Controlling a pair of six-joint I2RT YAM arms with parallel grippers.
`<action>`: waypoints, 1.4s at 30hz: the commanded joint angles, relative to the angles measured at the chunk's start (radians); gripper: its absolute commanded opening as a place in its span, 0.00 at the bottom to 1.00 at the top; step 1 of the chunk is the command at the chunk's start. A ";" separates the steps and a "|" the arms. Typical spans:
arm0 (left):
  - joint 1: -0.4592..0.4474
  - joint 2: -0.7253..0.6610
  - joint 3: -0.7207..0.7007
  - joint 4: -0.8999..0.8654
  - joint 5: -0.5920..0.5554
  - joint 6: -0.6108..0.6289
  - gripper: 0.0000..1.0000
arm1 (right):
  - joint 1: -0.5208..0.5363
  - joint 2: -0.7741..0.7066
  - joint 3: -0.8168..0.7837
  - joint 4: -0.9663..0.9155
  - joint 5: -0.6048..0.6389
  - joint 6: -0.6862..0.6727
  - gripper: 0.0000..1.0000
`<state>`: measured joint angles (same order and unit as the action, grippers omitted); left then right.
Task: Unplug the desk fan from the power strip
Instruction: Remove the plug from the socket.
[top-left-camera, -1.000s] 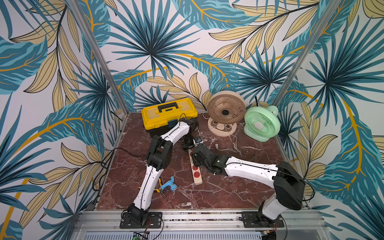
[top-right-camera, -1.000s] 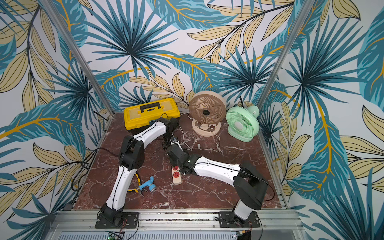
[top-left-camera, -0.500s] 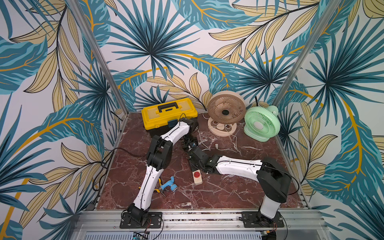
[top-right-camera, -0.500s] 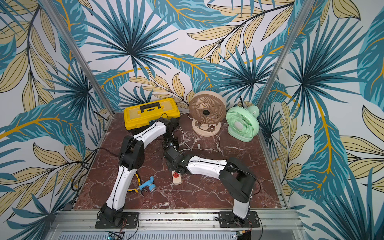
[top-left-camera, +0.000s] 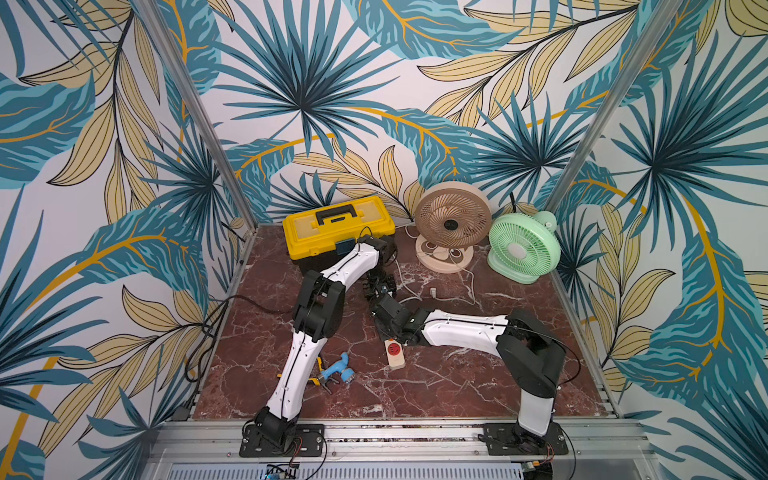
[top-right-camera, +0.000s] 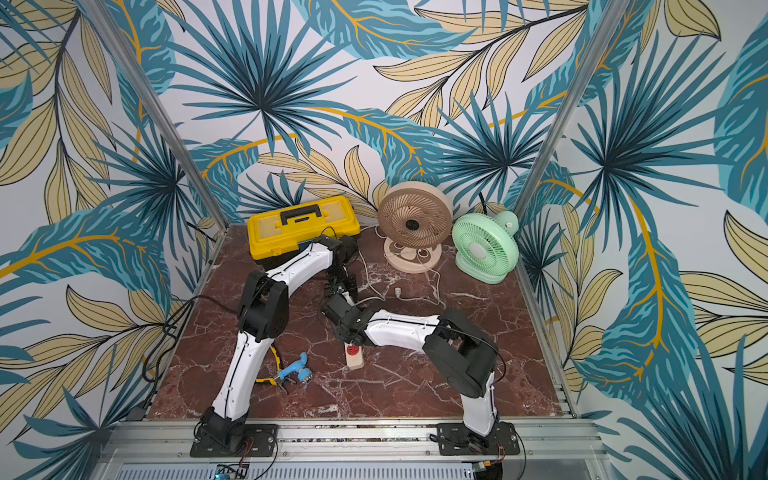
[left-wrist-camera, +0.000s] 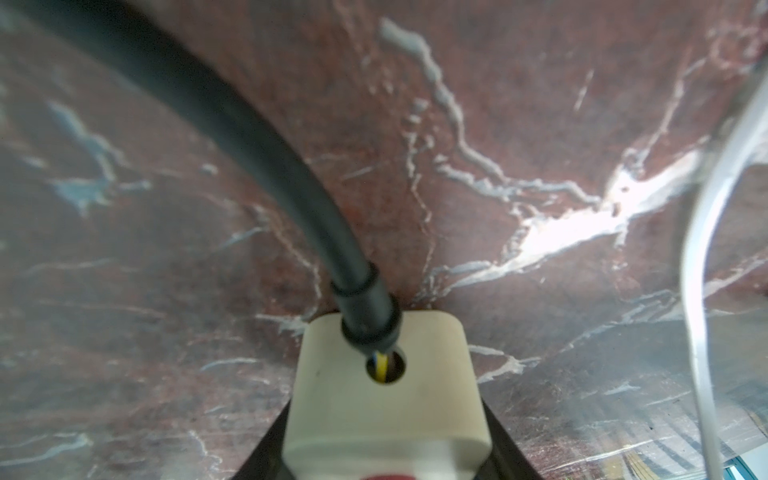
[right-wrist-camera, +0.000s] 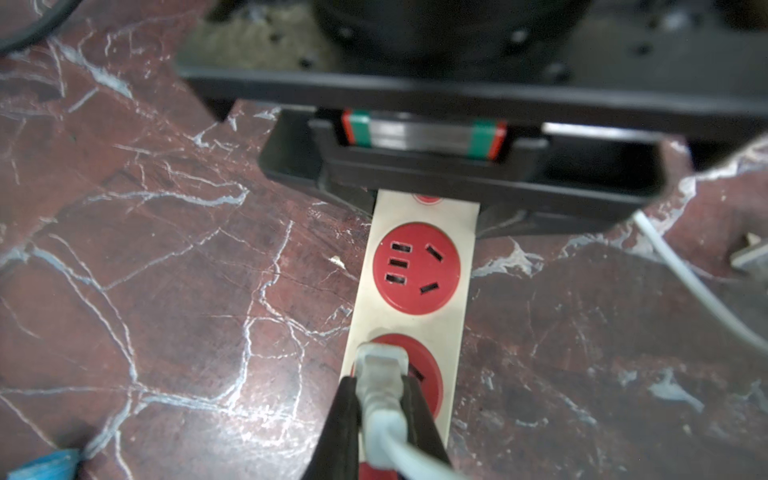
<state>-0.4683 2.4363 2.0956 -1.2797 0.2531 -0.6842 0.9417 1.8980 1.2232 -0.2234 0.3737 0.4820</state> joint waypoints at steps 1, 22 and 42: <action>0.037 0.150 -0.104 -0.015 -0.175 0.037 0.00 | -0.002 0.003 0.008 -0.034 0.068 -0.040 0.00; 0.038 0.148 -0.108 -0.013 -0.173 0.034 0.00 | 0.069 -0.165 -0.155 0.233 0.270 -0.152 0.00; 0.037 0.148 -0.108 -0.013 -0.176 0.033 0.00 | 0.183 0.061 0.094 0.063 0.485 -0.317 0.00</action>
<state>-0.4561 2.4317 2.0785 -1.3281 0.2577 -0.6781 1.1053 1.9816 1.2720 -0.2173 0.7105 0.2497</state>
